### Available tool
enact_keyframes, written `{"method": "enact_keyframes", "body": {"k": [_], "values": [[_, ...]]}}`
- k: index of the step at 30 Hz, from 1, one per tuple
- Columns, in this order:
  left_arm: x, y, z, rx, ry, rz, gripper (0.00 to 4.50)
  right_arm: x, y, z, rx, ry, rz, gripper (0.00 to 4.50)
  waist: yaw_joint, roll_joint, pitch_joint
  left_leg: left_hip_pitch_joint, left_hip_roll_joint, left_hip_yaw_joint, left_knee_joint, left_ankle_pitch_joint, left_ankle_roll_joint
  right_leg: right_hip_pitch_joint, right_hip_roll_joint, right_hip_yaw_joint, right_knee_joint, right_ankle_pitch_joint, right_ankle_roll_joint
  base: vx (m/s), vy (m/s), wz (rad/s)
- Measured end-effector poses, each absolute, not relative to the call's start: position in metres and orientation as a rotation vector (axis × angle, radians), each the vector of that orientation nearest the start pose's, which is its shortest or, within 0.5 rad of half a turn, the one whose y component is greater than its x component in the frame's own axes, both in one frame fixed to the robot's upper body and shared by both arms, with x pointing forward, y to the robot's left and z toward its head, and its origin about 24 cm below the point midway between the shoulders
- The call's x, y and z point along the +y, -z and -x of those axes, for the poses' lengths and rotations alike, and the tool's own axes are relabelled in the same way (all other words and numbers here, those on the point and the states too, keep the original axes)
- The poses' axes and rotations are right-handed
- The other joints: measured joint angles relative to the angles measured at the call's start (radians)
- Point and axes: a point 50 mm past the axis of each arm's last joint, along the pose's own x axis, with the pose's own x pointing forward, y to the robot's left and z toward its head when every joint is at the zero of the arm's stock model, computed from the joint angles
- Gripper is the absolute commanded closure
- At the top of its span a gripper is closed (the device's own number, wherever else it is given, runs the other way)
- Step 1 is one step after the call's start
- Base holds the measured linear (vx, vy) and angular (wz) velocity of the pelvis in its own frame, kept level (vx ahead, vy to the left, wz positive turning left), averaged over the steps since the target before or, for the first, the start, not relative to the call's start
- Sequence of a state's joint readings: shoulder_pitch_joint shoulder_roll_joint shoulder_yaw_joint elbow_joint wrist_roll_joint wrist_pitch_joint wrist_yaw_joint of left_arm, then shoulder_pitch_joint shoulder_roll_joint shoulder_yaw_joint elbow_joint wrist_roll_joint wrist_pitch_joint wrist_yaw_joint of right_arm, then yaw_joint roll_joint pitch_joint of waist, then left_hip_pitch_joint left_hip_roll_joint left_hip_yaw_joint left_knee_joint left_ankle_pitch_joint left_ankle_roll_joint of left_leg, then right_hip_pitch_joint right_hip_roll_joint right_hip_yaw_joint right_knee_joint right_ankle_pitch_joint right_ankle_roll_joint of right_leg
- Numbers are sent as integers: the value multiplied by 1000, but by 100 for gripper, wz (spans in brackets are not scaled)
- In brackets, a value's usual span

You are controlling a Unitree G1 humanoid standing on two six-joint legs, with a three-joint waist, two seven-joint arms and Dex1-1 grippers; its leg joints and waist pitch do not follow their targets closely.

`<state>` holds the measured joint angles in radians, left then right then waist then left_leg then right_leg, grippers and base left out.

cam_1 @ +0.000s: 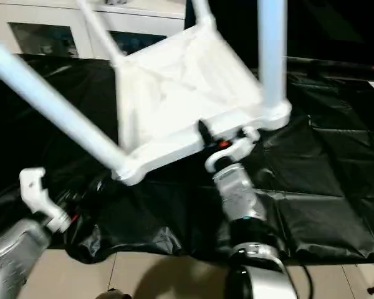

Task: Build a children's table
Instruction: Flip table

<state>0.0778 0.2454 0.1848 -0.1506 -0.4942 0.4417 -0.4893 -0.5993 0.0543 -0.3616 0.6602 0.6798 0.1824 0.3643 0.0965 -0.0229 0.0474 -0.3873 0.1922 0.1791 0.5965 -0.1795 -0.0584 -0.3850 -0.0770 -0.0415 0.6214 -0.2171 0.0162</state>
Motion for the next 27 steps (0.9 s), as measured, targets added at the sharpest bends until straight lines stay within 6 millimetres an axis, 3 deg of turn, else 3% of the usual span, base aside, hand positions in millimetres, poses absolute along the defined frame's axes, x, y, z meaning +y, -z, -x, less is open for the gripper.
{"method": "enact_keyframes", "body": {"k": [8, 9, 12, 17, 22, 27], "values": [[196, -45, -228, 229, 439, 307, 0, -139, -59, -353, 47, -222, -906, 236, -10, 0, 0, 2, 0, 2, 0, 2, -3, -2, 0, 2, 6, 0, 0, 0, 0, 0], [190, -46, -229, 226, 477, 243, 0, -146, -61, -352, 37, -211, -874, 236, -6, 0, 0, 1, 0, 1, 0, 2, -3, -2, 0, 2, 6, 0, 0, 0, 0, 0], [159, -55, -232, 169, 652, 64, 0, -169, -86, -352, -25, -179, -709, 236, 8, 12, 0, 1, -1, 8, 0, 5, 1, -1, -4, 4, 6, 0, 2, 0, 0, 0], [151, -64, -234, 110, 707, -3, 0, -187, -126, -356, -138, -160, -414, 237, -8, 2, -6, 4, 1, 12, 0, 5, 1, -1, -3, 4, 7, 0, 4, 0, 0, 0], [152, -67, -236, 95, 710, -32, 0, -193, -134, -356, -153, -121, -317, 241, -7, -1, -8, 4, 1, 12, 0, 5, 1, 0, -3, 5, 7, 1, 5, 0, 0, 0], [145, -83, -242, 16, 741, -72, 0, -194, -142, -356, -154, -98, -218, 241, -7, -2, -8, 3, 1, 12, 0, 5, 0, 0, -4, 5, 7, 2, 9, 0, 0, 0]]}}
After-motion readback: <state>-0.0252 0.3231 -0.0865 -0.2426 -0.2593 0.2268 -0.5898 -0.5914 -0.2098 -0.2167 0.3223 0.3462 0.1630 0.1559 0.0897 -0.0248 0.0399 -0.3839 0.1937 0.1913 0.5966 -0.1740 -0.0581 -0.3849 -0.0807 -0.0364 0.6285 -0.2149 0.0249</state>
